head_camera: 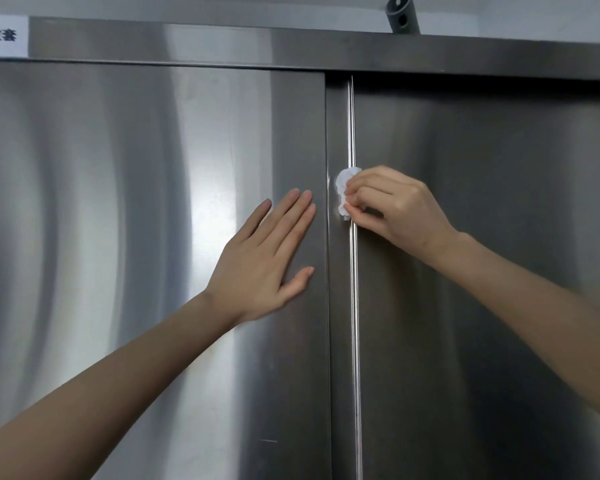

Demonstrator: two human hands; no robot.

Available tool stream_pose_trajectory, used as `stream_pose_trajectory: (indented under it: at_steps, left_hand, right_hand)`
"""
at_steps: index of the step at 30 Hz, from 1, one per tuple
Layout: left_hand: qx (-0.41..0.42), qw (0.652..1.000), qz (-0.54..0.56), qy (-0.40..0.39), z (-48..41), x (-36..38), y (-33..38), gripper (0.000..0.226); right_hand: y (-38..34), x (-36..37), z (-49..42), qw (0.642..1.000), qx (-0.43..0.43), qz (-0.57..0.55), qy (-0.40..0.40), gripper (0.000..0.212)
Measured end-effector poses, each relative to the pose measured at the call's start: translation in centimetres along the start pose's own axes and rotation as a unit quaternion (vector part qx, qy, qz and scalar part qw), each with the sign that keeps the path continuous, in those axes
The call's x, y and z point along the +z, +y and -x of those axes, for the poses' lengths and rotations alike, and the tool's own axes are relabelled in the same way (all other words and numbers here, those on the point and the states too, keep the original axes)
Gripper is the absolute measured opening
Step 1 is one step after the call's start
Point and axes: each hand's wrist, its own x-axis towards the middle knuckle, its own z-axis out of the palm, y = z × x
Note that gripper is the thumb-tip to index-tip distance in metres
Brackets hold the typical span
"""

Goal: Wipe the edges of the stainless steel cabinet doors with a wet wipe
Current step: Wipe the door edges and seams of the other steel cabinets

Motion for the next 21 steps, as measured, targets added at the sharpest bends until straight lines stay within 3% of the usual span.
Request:
stream_pose_trajectory:
  at_steps: [4,9,14,17,21]
  left_hand:
    - [-0.004,1.0,0.001,-0.004,0.0,0.0,0.1,0.069]
    - [-0.003,1.0,0.001,-0.006,0.1,0.1,0.1,0.069]
    - [-0.003,1.0,-0.002,0.004,0.1,0.3,0.0,0.069]
    - [-0.003,1.0,0.003,0.001,0.1,0.2,0.0,0.068]
    - [-0.004,1.0,-0.002,-0.005,0.1,0.0,-0.1,0.068]
  right_hand:
    - [-1.5,0.3,1.4,0.999,0.028,-0.018,0.01,0.017]
    - [-1.4,-0.6,2.0,0.998,-0.032,-0.005,-0.052,0.015]
    - [2.3,-0.7,-5.4,0.997,0.076,0.012,0.005,0.014]
    - [1.5,0.1,-5.4,0.995,0.096,0.025,0.025,0.009]
    - [0.4,-0.1,-2.9,0.999,0.039,0.01,-0.021,0.01]
